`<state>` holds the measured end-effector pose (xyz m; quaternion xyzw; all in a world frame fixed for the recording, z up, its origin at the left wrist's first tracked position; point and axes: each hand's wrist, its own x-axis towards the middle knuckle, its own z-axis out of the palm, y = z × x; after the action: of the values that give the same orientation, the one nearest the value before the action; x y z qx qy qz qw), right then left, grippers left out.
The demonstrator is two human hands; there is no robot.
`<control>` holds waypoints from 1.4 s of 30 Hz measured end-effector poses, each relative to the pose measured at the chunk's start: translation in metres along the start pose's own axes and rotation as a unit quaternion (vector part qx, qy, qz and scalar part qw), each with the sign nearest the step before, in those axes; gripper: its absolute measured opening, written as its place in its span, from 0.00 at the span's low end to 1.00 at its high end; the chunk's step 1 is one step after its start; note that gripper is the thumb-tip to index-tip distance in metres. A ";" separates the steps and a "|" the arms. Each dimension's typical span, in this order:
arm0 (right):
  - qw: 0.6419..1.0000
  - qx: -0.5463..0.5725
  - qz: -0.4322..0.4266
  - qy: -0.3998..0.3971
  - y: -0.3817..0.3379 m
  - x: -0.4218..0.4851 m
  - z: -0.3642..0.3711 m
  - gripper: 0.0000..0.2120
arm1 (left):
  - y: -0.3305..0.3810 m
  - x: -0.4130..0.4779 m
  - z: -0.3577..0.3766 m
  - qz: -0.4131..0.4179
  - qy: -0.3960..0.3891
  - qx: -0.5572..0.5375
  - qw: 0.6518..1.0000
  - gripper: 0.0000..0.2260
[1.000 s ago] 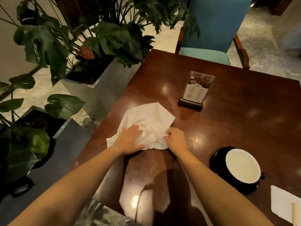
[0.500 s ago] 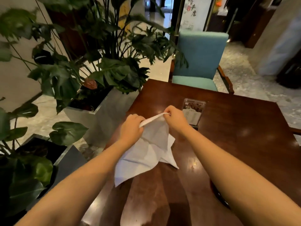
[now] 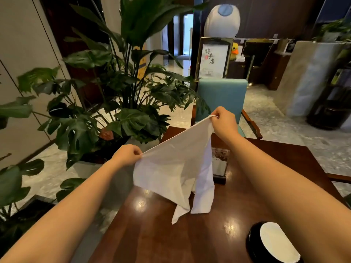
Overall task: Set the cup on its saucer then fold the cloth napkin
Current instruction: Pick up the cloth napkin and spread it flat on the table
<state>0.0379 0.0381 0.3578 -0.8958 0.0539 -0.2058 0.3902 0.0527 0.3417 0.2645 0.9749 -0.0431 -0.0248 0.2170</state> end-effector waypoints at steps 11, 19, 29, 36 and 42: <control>0.997 0.042 -0.040 0.059 -0.021 0.005 -0.042 0.10 | 0.076 -0.012 -0.075 0.194 0.315 -0.079 0.926 0.07; 0.983 0.154 -0.052 0.082 -0.032 -0.017 -0.072 0.07 | 0.123 -0.063 -0.118 0.325 0.410 -0.106 0.846 0.08; 0.970 0.184 -0.042 -0.156 -0.021 -0.046 -0.120 0.06 | 0.105 -0.121 -0.146 0.347 0.410 -0.161 0.828 0.08; 0.964 0.103 0.120 -0.214 0.018 -0.019 -0.075 0.07 | 0.032 -0.050 -0.091 0.111 0.144 -0.090 0.979 0.04; 0.953 -0.068 0.218 -0.199 0.073 -0.006 0.028 0.13 | -0.019 0.009 0.004 0.048 -0.046 0.102 0.993 0.05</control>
<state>0.0485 0.0080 0.2860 -0.9094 0.1834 0.0711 0.3664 0.0624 0.3563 0.2527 0.9866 -0.1017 -0.0547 0.1153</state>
